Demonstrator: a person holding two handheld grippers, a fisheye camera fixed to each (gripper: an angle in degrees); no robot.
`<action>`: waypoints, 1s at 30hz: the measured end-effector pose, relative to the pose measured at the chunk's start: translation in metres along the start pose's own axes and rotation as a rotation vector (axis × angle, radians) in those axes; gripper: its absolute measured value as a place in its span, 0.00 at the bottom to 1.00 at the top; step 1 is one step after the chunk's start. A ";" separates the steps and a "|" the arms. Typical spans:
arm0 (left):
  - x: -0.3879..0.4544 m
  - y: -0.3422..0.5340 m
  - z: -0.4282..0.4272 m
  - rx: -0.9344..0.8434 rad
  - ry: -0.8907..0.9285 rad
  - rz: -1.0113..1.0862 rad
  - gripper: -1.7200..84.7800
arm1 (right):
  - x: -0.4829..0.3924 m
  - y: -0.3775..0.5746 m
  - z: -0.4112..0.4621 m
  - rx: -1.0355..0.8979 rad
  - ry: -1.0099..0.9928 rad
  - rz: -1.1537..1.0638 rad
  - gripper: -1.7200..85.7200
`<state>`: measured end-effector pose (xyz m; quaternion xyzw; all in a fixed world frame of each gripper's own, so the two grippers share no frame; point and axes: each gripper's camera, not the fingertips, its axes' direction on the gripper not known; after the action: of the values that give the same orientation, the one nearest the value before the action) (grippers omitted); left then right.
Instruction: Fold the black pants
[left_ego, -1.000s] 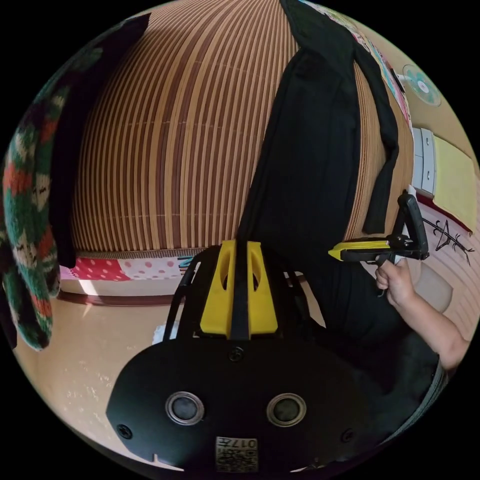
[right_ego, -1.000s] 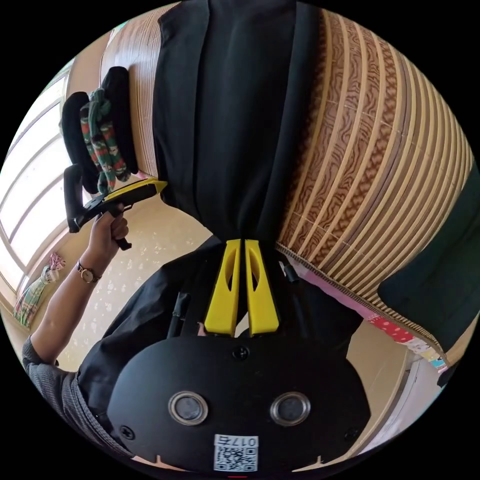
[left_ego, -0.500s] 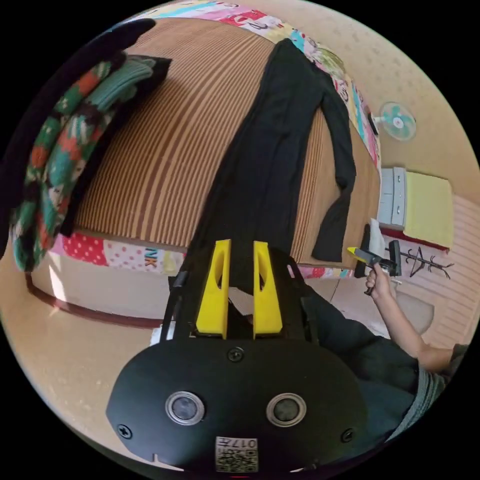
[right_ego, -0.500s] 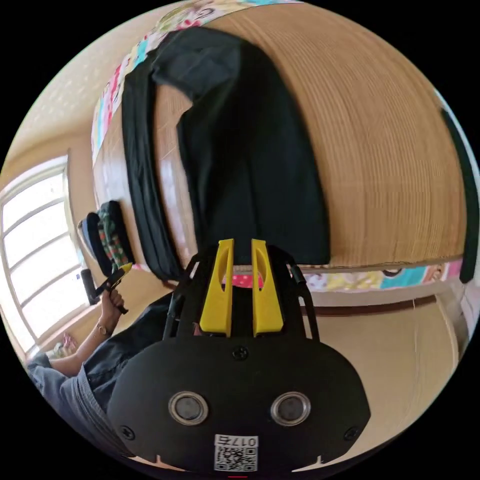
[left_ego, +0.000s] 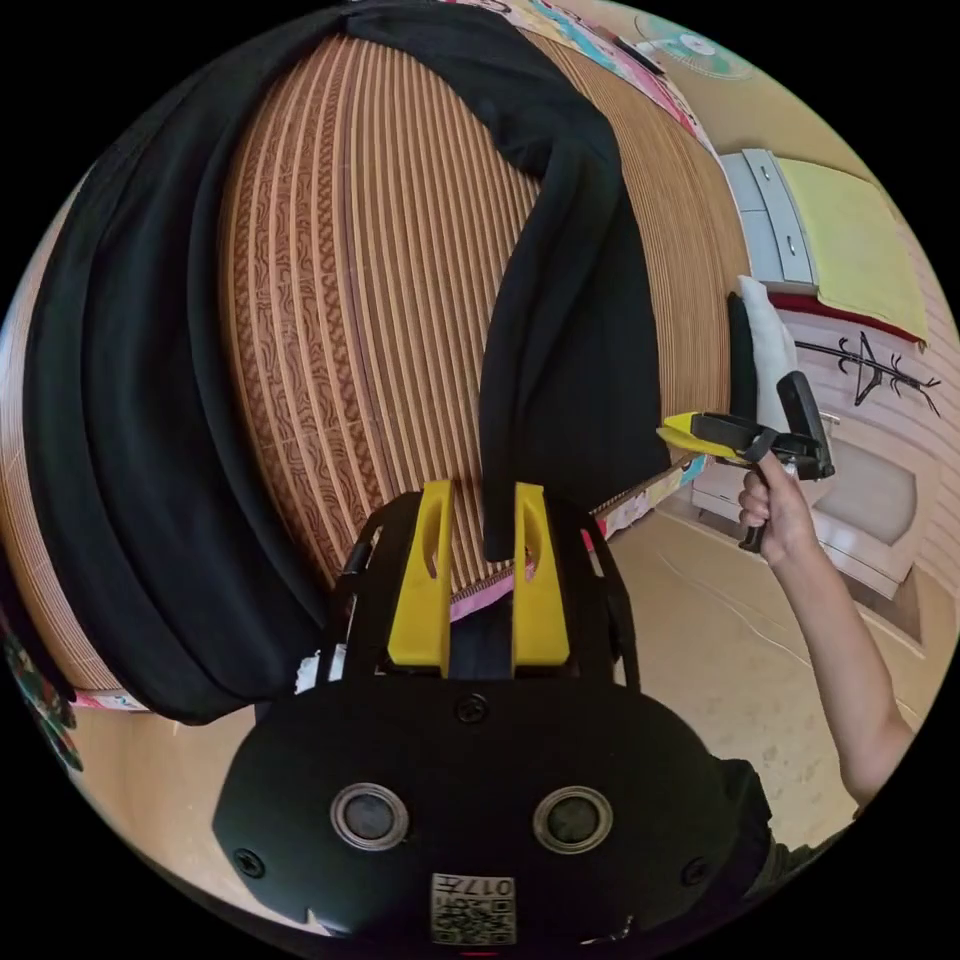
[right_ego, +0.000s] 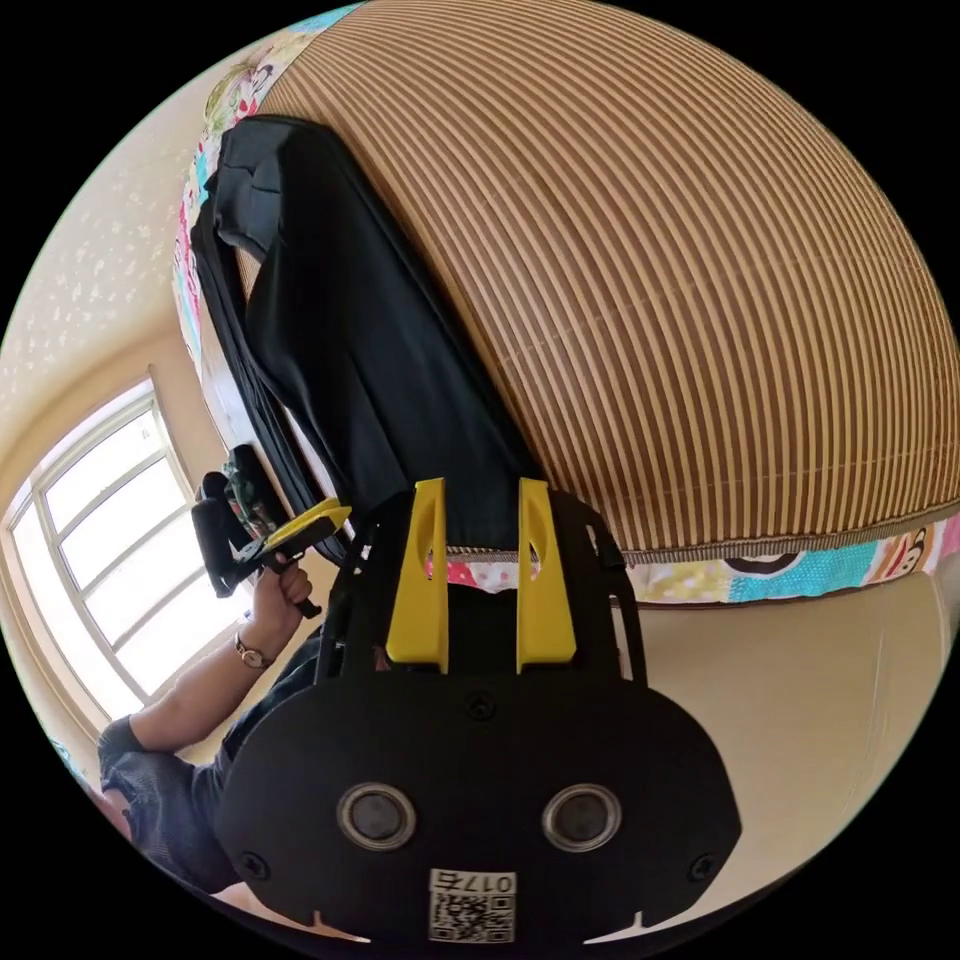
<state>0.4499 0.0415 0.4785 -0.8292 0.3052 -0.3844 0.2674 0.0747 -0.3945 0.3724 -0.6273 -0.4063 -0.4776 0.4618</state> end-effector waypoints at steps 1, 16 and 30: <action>-0.004 -0.001 -0.001 0.008 -0.007 -0.015 0.10 | 0.005 0.009 0.002 -0.020 -0.033 -0.025 0.09; -0.049 0.085 -0.017 -0.253 0.259 -0.169 0.04 | 0.070 0.194 -0.083 0.268 -0.569 -0.035 0.03; 0.001 0.070 -0.144 0.049 0.314 0.146 0.18 | -0.212 0.203 -0.064 -0.253 -0.244 -0.825 0.04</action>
<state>0.3141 -0.0364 0.5120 -0.7280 0.3931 -0.4960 0.2636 0.2080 -0.5199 0.1350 -0.5160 -0.6123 -0.5905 0.1009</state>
